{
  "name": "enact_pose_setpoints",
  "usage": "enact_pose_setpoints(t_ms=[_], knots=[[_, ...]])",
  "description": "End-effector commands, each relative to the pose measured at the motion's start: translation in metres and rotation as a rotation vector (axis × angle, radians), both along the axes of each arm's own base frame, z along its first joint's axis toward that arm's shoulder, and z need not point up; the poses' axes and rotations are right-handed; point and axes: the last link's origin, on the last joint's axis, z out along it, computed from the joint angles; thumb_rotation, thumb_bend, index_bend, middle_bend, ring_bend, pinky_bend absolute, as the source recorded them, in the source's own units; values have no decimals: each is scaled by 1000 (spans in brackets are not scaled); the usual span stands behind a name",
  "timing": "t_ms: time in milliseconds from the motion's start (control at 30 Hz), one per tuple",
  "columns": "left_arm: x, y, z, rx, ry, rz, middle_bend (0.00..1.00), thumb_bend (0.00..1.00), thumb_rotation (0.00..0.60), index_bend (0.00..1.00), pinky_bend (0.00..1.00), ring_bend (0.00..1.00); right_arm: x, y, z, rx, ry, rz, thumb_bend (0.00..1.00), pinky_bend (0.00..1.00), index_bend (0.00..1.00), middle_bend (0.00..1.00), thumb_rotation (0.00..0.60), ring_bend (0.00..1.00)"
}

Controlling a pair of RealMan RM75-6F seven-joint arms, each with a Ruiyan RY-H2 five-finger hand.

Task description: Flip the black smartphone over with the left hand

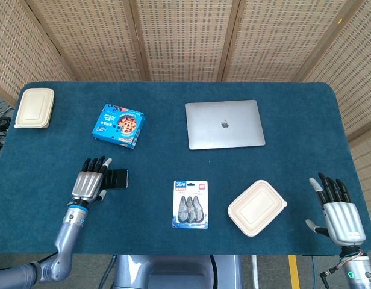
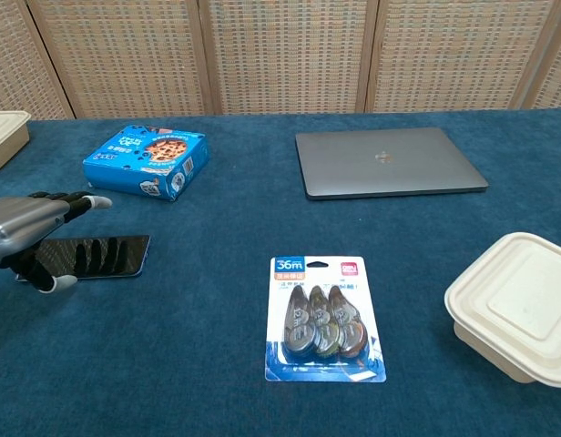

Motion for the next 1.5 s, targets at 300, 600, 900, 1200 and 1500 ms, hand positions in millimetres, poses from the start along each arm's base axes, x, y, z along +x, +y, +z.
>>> enact_pose_setpoints(t_ms=[300, 600, 900, 1200, 1500], knots=[[1, 2, -6, -8, 10, -4, 0, 321, 600, 20, 0, 0, 0, 0, 0, 0, -2, -1, 53, 0, 0, 0, 600, 0], [1, 7, -13, -12, 27, -7, 0, 323, 600, 23, 0, 0, -1, -1, 0, -1, -3, -6, 53, 0, 0, 0, 600, 0], [2, 11, -17, 2, 22, -10, 0, 341, 600, 41, 0, 0, -1, -2, 1, -4, -9, -7, 53, 0, 0, 0, 600, 0], [-2, 13, -17, 25, -3, -5, 0, 353, 600, 198, 0, 0, -1, -2, 0, 1, -2, -6, 53, 0, 0, 0, 600, 0], [-3, 12, -17, 31, -3, -18, 0, 352, 600, 423, 0, 0, 0, -2, 0, -2, 1, -7, 53, 0, 0, 0, 600, 0]])
